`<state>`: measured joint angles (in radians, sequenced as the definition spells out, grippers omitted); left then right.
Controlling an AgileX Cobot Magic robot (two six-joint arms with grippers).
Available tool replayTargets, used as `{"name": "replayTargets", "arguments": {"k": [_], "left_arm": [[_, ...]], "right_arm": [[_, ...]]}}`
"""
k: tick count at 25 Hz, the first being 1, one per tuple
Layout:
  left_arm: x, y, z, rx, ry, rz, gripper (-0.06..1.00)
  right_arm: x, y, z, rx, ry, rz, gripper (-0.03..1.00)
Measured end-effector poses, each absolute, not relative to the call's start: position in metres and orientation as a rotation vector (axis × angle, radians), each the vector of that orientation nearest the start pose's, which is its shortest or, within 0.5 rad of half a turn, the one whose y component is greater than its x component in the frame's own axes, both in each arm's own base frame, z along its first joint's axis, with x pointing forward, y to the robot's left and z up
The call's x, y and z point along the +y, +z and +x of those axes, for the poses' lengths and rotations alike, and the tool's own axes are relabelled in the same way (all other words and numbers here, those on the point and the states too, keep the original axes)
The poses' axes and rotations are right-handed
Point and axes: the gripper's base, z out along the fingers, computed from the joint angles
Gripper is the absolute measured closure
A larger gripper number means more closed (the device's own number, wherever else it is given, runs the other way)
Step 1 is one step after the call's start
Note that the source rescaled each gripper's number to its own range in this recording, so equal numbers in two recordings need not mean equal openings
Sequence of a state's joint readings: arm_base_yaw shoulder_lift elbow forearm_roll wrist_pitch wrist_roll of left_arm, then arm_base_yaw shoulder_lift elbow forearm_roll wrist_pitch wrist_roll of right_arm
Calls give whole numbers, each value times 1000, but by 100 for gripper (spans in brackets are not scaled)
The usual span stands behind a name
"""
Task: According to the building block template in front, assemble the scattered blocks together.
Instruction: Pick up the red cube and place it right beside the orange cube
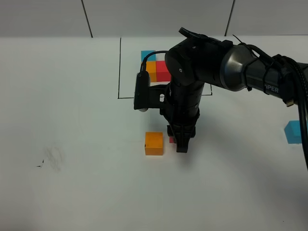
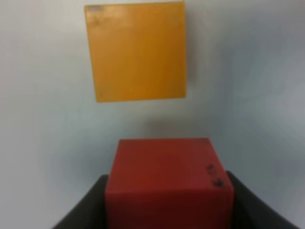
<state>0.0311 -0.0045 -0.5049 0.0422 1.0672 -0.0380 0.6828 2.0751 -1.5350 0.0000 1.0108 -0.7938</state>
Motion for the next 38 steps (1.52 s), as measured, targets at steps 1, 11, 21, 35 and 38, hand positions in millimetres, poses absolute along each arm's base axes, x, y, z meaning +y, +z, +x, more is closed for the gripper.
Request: {"name": "replayTargets", "arguments": {"k": [1, 11, 21, 35, 38], "left_arm": [[3, 278, -7, 2040, 46, -73, 72], [3, 278, -7, 2040, 45, -75, 72], [3, 278, -7, 2040, 46, -73, 72], [3, 278, -7, 2040, 46, -73, 72], [3, 278, -7, 2040, 46, -73, 72]], "right_arm": [[262, 171, 322, 2239, -9, -2049, 97], [263, 170, 321, 2235, 10, -2055, 97], [264, 160, 323, 2244, 17, -2066, 97], [269, 146, 323, 2233, 66, -2086, 97], [269, 145, 323, 2235, 71, -2086, 97]]}}
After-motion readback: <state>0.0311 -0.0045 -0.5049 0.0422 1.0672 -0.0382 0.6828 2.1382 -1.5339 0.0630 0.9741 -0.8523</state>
